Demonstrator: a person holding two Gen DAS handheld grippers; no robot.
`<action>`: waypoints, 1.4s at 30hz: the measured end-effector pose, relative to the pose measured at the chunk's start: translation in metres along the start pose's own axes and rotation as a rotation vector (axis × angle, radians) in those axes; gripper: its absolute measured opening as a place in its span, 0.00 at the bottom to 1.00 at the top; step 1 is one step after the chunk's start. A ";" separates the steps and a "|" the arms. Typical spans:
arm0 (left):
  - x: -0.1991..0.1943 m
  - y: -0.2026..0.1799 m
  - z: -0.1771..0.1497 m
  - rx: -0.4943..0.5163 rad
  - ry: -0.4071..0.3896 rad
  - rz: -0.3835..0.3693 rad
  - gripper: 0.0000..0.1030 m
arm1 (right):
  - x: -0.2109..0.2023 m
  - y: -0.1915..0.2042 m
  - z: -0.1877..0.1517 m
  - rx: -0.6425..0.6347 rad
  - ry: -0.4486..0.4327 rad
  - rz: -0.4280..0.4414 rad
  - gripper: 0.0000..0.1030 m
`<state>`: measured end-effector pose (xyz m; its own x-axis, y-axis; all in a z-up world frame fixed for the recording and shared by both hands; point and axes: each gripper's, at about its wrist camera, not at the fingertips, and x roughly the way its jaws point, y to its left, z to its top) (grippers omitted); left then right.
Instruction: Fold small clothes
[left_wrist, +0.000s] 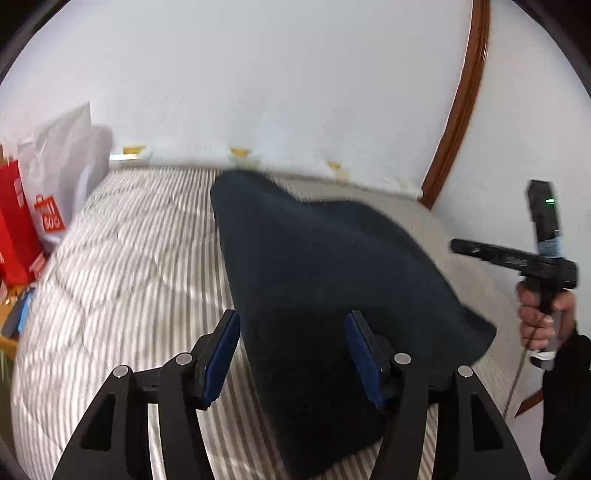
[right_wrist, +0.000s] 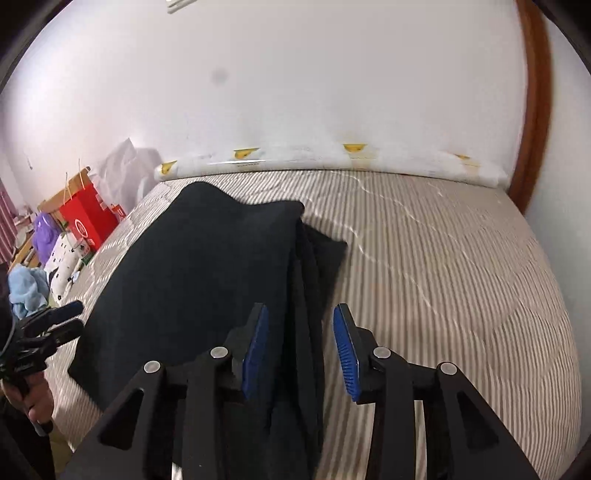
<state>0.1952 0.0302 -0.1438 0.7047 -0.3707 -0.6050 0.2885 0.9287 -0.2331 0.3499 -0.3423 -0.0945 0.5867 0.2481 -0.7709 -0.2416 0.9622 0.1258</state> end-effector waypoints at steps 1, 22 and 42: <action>0.001 0.005 0.007 -0.010 -0.005 0.000 0.56 | 0.008 0.001 0.008 -0.006 0.007 0.002 0.36; 0.089 0.038 0.047 -0.057 0.091 -0.043 0.56 | 0.057 -0.010 0.071 0.055 -0.072 0.094 0.06; 0.081 0.018 0.037 -0.019 0.144 -0.012 0.58 | 0.025 0.029 0.032 -0.054 0.044 -0.013 0.18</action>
<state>0.2818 0.0169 -0.1687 0.6007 -0.3782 -0.7044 0.2833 0.9246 -0.2547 0.3824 -0.3050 -0.0896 0.5560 0.2292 -0.7990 -0.2763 0.9575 0.0824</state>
